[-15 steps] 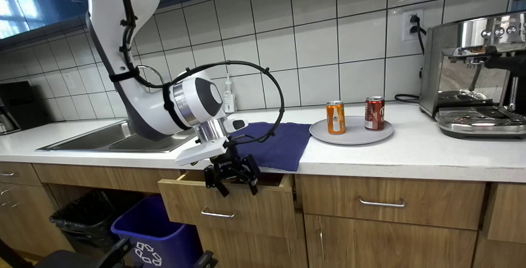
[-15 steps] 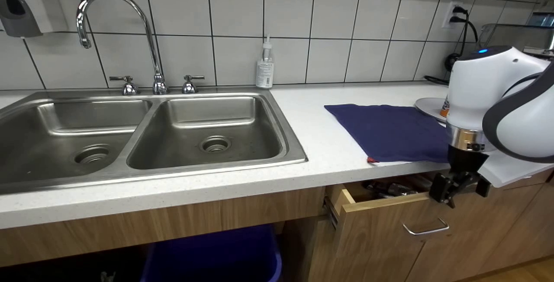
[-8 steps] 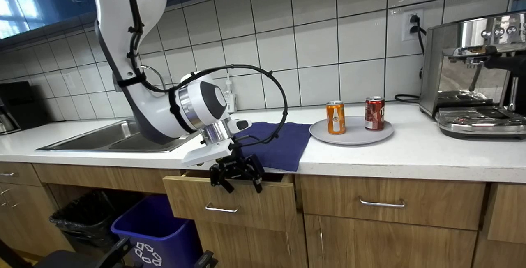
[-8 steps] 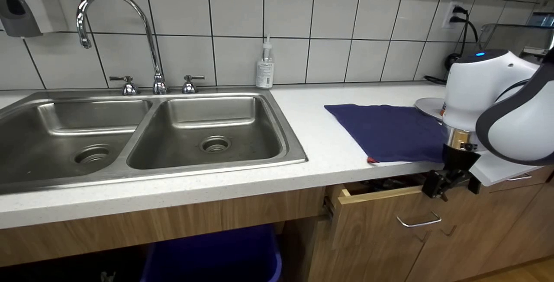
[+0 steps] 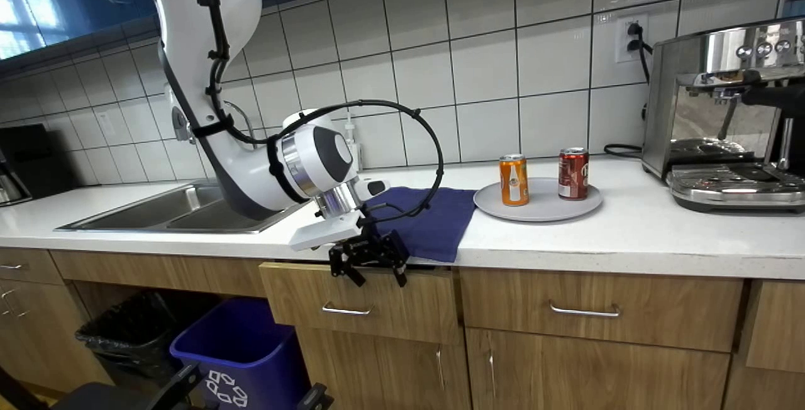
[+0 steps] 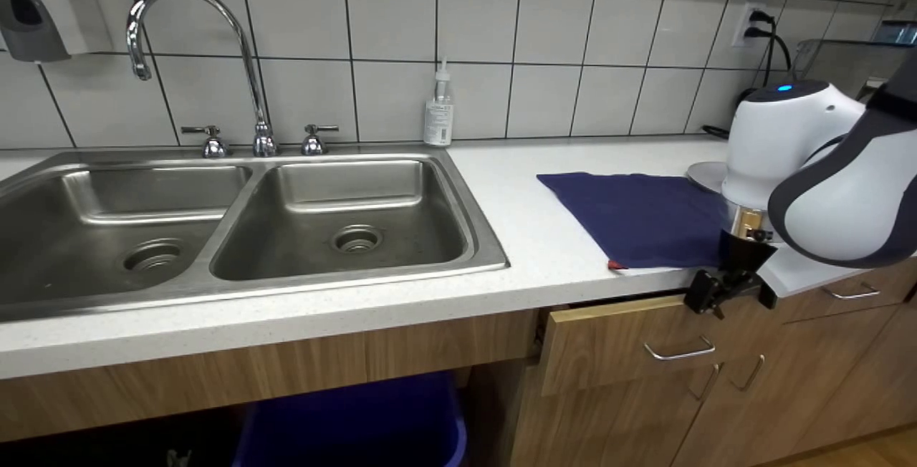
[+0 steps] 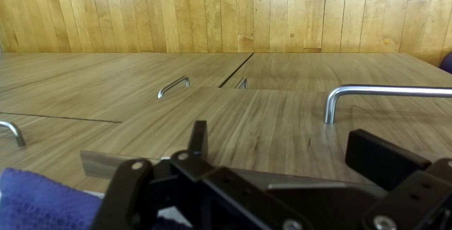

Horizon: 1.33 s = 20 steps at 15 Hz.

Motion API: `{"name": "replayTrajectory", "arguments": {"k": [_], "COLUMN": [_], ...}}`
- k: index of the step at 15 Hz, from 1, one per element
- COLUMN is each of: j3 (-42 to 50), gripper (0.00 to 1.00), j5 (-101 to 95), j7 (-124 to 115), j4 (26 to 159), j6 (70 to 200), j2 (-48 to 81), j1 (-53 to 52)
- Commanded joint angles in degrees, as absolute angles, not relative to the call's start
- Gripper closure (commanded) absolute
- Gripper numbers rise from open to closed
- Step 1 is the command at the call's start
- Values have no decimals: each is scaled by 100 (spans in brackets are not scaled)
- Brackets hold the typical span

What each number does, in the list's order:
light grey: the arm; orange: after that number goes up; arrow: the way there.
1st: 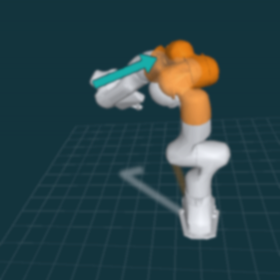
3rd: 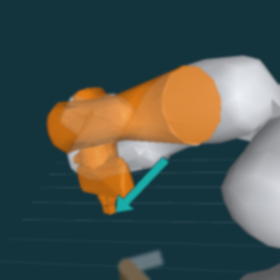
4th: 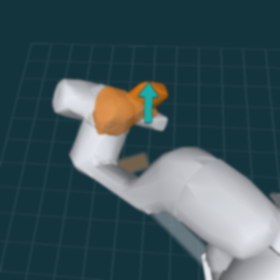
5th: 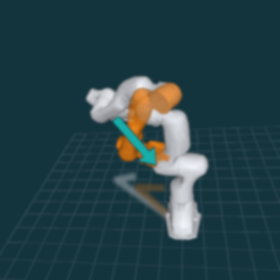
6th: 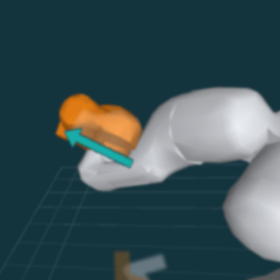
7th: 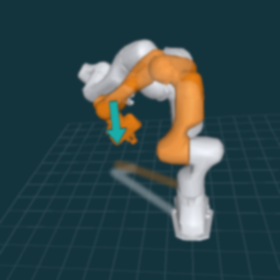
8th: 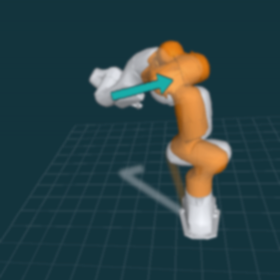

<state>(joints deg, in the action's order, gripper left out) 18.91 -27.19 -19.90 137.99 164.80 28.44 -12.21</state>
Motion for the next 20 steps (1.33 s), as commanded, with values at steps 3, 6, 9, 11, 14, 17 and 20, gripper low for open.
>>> {"name": "replayTrajectory", "arguments": {"k": [3,6,9,11,14,17,20], "j3": [2064,2077,2120,2135,2098,2037,1985], "gripper": [0,0,0,0,0,0,0], "j5": [-2440,-2325,-2300,-2318,-2366,-2385,-2395], "j7": [-1969,-1938,-1918,-1885,-1672,-1342,-1012], "j4": [13352,13266,13275,13306,13401,13497,13549], "j6": [16681,16728,16721,16691,16626,16473,16333], "j2": [3228,3298,3291,3246,3120,2954,2845], "j1": [-1300,-1314,-1367,-1394,-1349,-1243,-1138]}}
